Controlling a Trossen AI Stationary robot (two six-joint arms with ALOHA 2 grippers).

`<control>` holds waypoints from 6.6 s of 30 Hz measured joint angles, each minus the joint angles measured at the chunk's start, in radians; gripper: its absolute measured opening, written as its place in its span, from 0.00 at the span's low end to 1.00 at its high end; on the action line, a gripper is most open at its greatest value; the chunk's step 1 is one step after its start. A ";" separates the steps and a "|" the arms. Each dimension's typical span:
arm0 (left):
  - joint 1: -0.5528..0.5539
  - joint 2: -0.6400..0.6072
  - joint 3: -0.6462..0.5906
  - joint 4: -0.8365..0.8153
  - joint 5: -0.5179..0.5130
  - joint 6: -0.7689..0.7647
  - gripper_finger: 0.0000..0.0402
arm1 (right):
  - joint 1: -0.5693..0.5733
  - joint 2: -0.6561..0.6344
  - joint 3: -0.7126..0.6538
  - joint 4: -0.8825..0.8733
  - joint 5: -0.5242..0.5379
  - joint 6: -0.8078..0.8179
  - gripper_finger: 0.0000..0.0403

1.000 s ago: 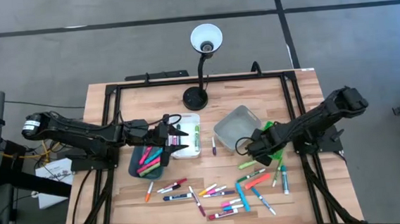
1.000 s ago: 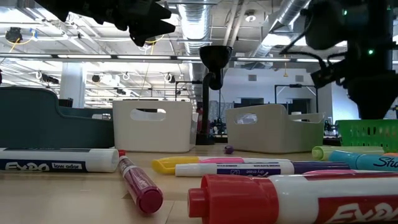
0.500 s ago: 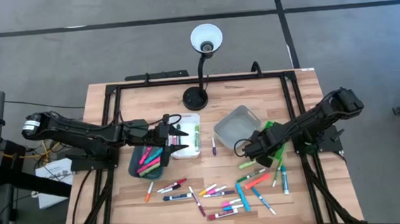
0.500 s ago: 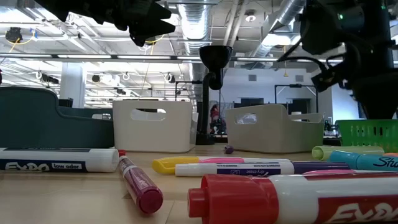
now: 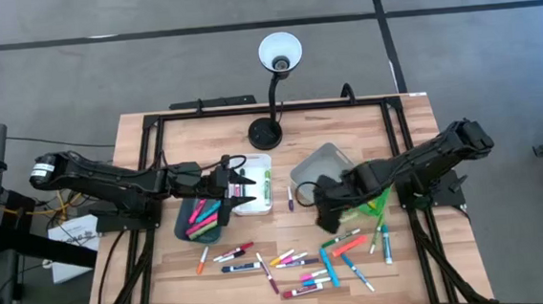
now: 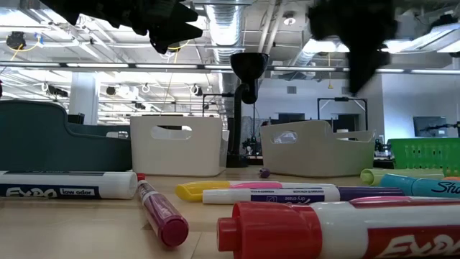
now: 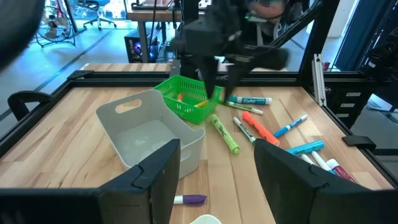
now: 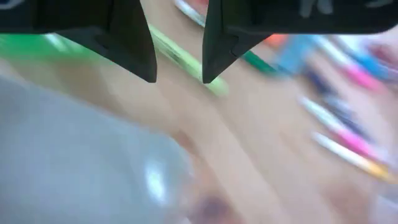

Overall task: Pick & Place Markers
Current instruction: Put the violet mini marker into the green bin

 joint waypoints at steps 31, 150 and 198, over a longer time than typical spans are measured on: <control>0.000 0.001 -0.003 -0.019 -0.001 0.003 0.50 | -0.161 0.576 0.459 -0.105 0.016 -0.136 0.29; -0.024 -0.034 0.001 -0.203 -0.304 0.160 0.53 | -0.144 0.650 0.436 -0.049 0.047 -0.051 0.27; -0.055 -0.092 0.000 -0.206 -0.303 0.156 0.53 | -0.189 0.649 0.390 -0.013 -0.024 -0.317 0.16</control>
